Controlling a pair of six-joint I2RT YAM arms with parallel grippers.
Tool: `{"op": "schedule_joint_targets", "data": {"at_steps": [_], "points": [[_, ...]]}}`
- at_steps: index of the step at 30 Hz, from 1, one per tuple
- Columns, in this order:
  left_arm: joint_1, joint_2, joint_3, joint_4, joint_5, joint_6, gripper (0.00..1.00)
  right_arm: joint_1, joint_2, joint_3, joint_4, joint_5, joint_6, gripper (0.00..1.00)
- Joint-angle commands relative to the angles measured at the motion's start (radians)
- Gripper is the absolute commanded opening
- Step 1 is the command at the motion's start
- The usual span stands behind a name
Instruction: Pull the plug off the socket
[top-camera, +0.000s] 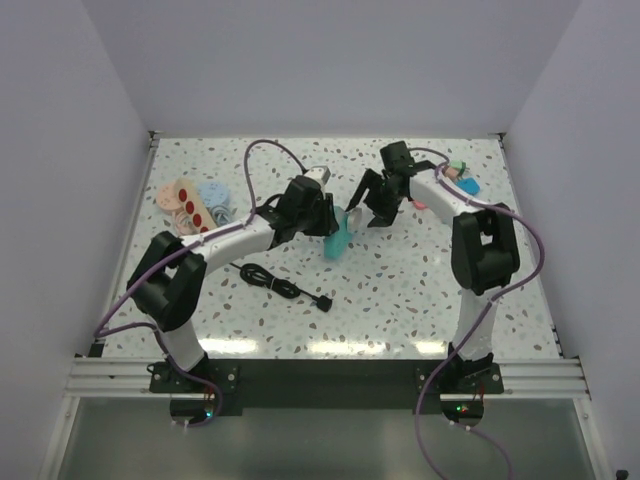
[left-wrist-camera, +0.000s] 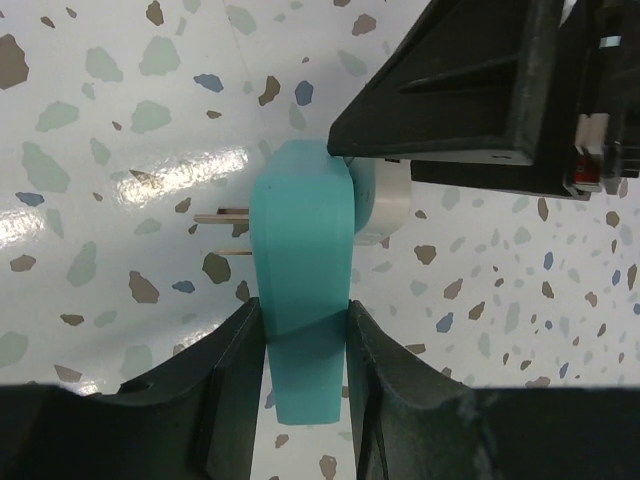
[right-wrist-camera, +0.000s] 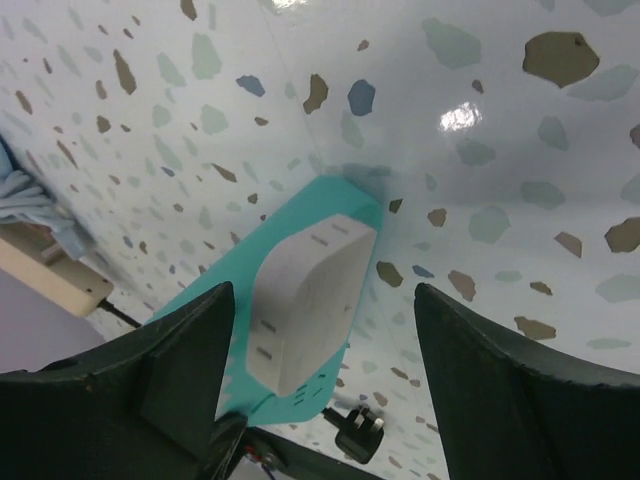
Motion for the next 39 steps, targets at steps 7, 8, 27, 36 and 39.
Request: {"op": "schedule_joint_targets", "data": {"at_steps": [7,8,27,36,39], "points": [[-0.014,-0.022,0.048,-0.008,-0.125,0.019,0.00,0.019,0.010,0.019,-0.072,0.030,-0.049,0.54],[-0.013,-0.025,0.045,-0.008,-0.135,0.017,0.00,0.019,-0.004,0.008,-0.073,0.033,-0.056,0.48],[0.061,-0.005,-0.043,0.087,-0.025,-0.128,0.00,0.019,-0.070,-0.221,0.107,-0.084,-0.025,0.37],[0.110,-0.008,-0.118,0.171,0.052,-0.237,0.00,-0.013,-0.099,-0.333,0.340,-0.108,0.101,0.00],[0.168,-0.020,-0.196,0.216,0.081,-0.288,0.00,-0.061,-0.153,-0.362,0.399,-0.153,0.118,0.00]]}}
